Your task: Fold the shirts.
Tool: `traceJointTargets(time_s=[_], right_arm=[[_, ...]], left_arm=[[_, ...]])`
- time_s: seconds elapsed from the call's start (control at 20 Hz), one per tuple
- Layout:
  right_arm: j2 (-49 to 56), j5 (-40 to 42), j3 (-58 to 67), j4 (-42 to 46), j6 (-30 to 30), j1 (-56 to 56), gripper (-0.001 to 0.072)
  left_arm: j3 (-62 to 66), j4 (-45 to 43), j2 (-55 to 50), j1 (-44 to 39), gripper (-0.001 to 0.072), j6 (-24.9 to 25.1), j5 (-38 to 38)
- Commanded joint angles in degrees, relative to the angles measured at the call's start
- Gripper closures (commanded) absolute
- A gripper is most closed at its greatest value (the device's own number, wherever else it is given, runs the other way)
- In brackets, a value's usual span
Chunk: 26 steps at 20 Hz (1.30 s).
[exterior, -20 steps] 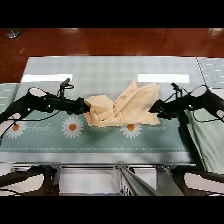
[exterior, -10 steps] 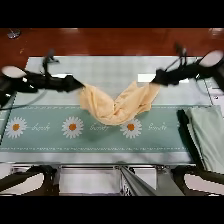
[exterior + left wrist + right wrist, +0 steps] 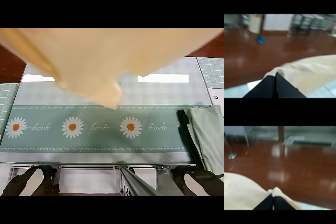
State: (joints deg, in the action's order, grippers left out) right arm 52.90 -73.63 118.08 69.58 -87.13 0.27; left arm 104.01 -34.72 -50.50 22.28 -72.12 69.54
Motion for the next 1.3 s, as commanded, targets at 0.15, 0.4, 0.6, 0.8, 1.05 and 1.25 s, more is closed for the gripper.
traceJointTargets(time_s=[0.15, 0.4, 0.6, 0.8, 1.05, 1.25], right_arm=[[-16.3, -2.5, 0.6, 13.0, -2.4, 0.1, 0.0694], [-16.1, -7.8, 0.6, 16.3, -3.3, 0.1, 0.0694], [-13.0, -13.5, -3.7, 13.2, -3.3, 0.1, 0.0694], [-12.6, -8.4, -24.9, 6.7, -3.1, 0.1, 0.0694], [-2.3, 10.9, -44.9, 3.7, -1.4, 0.1, 0.0694], [19.5, 23.1, -41.0, -2.6, 3.3, -0.3, 0.0694]], left_arm=[[8.1, -27.5, 15.0, -2.9, 0.0688, -7.2, 1.6], [14.3, -48.5, 15.1, -21.7, 0.0688, -12.5, 3.1], [8.2, -55.7, 10.8, -23.4, 0.0687, -13.7, 6.1], [2.4, -55.8, -0.4, -23.4, 0.0687, -13.7, 5.9], [2.3, -55.7, -20.4, -23.4, 0.0687, -16.6, 0.4], [2.3, -55.7, -32.3, -23.4, 0.0686, -21.7, -4.0]])
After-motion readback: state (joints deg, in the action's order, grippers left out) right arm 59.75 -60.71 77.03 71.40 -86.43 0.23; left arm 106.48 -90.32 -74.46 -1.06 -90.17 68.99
